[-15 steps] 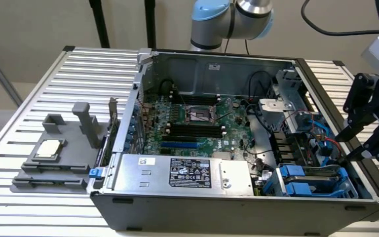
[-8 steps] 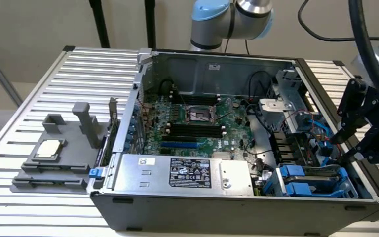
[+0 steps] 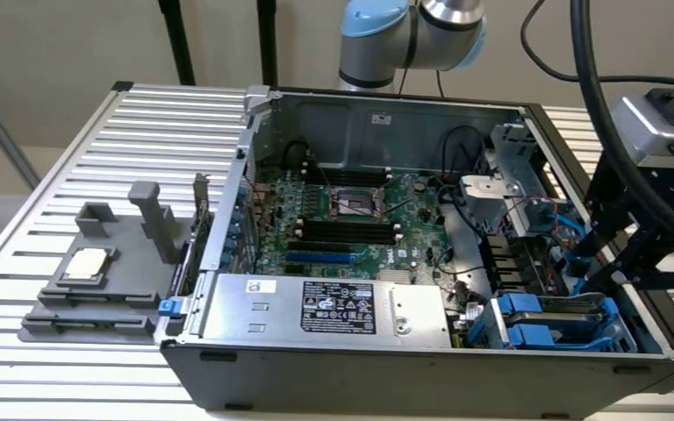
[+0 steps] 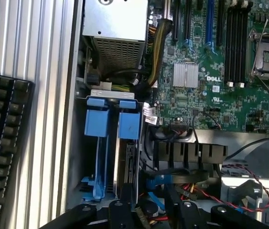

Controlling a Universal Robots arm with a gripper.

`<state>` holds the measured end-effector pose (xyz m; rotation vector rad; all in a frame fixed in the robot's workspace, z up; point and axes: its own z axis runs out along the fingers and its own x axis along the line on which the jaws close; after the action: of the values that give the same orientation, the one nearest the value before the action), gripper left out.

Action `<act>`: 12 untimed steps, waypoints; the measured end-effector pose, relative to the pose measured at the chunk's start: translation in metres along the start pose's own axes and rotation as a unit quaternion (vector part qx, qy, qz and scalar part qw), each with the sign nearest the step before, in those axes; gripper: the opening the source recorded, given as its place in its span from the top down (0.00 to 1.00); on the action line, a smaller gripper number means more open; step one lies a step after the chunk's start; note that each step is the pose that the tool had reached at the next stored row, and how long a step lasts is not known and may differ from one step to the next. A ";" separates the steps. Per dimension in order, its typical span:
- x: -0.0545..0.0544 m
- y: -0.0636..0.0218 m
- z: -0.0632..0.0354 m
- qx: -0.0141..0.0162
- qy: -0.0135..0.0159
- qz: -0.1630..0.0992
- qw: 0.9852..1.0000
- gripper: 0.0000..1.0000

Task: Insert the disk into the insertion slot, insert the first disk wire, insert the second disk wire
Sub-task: 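Insert the first disk wire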

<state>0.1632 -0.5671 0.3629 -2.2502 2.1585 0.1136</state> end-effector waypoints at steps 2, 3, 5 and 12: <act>-0.003 0.0012 0.0037 0.000 0.000 0.000 1.000 0.60; -0.004 0.0017 0.0053 0.000 0.001 0.000 1.000 0.60; -0.005 0.0035 0.0064 0.000 0.001 0.000 1.000 0.58; 0.003 0.0080 0.0061 -0.001 0.001 0.000 1.000 0.51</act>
<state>0.1551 -0.5702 0.3569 -2.2518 2.1595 0.1138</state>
